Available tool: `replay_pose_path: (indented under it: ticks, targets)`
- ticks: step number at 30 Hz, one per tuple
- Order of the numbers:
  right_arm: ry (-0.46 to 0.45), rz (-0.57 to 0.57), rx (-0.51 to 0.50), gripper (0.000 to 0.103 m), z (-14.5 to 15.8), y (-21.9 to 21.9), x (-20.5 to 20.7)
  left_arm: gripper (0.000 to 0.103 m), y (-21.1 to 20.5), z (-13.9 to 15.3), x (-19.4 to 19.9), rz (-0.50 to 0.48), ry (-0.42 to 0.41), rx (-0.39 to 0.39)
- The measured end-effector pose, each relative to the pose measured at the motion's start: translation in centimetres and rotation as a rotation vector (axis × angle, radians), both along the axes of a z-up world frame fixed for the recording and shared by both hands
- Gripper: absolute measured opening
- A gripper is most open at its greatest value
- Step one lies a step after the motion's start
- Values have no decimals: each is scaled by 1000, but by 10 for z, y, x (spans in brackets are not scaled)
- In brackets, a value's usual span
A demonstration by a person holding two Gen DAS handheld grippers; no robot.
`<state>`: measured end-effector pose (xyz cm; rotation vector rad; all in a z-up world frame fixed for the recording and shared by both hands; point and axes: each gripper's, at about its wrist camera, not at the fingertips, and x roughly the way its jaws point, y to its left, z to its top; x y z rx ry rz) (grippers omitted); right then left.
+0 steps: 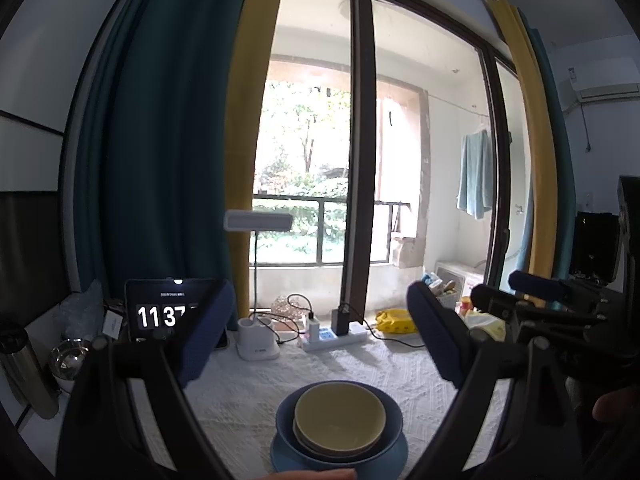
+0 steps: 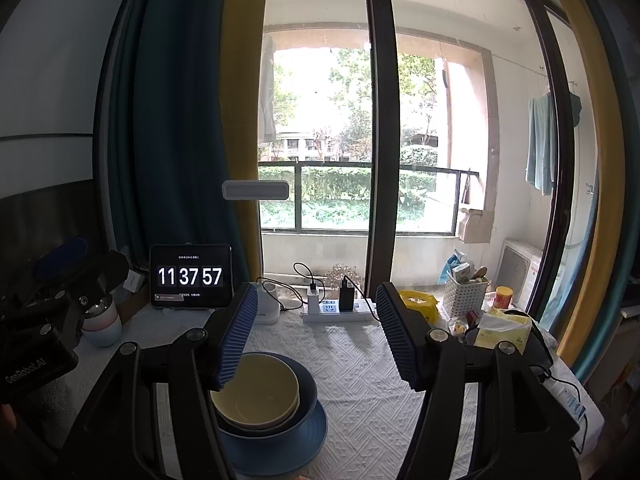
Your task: Organize plates and bowls
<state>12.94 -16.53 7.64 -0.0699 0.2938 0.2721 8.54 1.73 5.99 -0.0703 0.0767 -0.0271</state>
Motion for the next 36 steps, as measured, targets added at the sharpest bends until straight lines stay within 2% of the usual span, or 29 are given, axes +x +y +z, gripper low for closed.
replay_pose_path:
  ticks: [36]
  targets:
    - [10,2,6,65,-2,2,-1,90,0,-2,-2,5,0,-7]
